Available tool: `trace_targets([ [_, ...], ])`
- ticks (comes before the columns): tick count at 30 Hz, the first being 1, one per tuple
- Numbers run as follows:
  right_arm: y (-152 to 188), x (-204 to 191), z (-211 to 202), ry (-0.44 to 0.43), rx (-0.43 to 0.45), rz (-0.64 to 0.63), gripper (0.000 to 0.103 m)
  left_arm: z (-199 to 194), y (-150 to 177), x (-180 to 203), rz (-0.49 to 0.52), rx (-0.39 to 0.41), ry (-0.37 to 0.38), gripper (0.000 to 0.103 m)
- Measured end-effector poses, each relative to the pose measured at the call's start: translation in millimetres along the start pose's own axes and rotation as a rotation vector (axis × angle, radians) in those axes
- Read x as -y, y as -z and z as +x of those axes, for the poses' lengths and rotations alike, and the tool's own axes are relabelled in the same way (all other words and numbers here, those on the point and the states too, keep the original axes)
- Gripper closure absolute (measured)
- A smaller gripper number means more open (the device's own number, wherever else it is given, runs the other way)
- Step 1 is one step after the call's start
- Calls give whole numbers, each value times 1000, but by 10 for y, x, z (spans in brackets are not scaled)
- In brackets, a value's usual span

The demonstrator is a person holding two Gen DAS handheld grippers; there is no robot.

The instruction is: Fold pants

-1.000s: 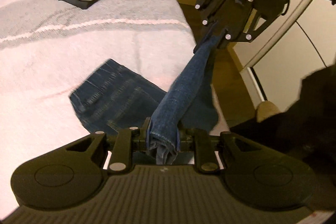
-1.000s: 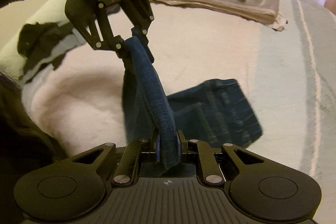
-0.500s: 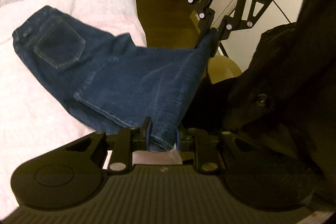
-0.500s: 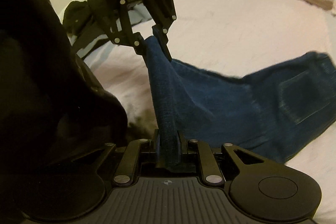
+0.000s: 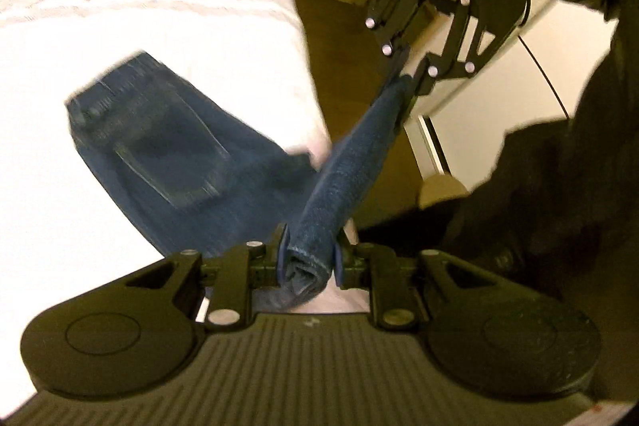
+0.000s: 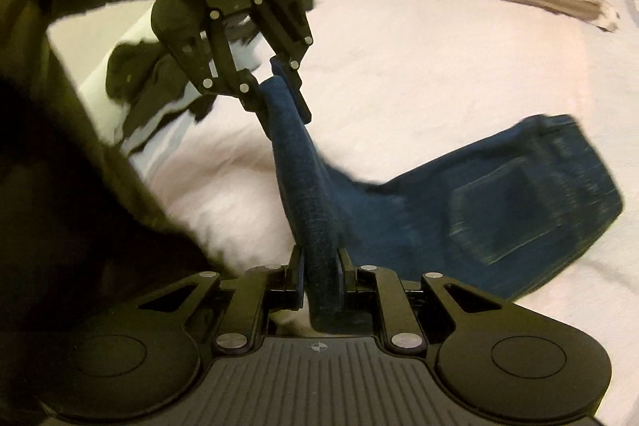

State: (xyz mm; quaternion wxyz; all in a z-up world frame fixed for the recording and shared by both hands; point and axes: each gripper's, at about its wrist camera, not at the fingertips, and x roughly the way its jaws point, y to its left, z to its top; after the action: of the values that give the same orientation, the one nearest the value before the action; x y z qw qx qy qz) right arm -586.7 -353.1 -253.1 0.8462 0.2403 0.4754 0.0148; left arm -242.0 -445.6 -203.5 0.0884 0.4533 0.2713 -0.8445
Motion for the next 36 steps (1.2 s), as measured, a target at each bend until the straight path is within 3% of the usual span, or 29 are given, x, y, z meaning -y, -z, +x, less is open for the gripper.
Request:
trace_targets([
  [9,-386,1947,-203,-25,34,150,92,362,-1113,-1557,-75,6,-45,85],
  [13,-379,2694,3,-30,21,251,92,749,-1267,-2233,-160,-30,-54,85],
  [17,-283,3272,384,-34,46,400,91,1169,-1191,-2823,-282,-53,-64,85],
  [20,-135,3461,519,-10,101,520,83,1342,-1054,-3076,-392,-37,-66,83],
  [26,184,3285,392,28,284,661,62,1281,-895,-3087,-463,73,-59,80],
  [29,340,3238,438,44,355,768,63,1318,-840,-3149,-520,112,-60,82],
  [30,379,3271,485,55,363,812,80,1351,-846,-3165,-531,112,-64,82],
  [31,406,3300,492,44,379,849,86,1348,-844,-3164,-536,118,-67,84],
  [36,359,3389,385,64,414,861,89,1262,-903,-3148,-522,143,-104,85],
])
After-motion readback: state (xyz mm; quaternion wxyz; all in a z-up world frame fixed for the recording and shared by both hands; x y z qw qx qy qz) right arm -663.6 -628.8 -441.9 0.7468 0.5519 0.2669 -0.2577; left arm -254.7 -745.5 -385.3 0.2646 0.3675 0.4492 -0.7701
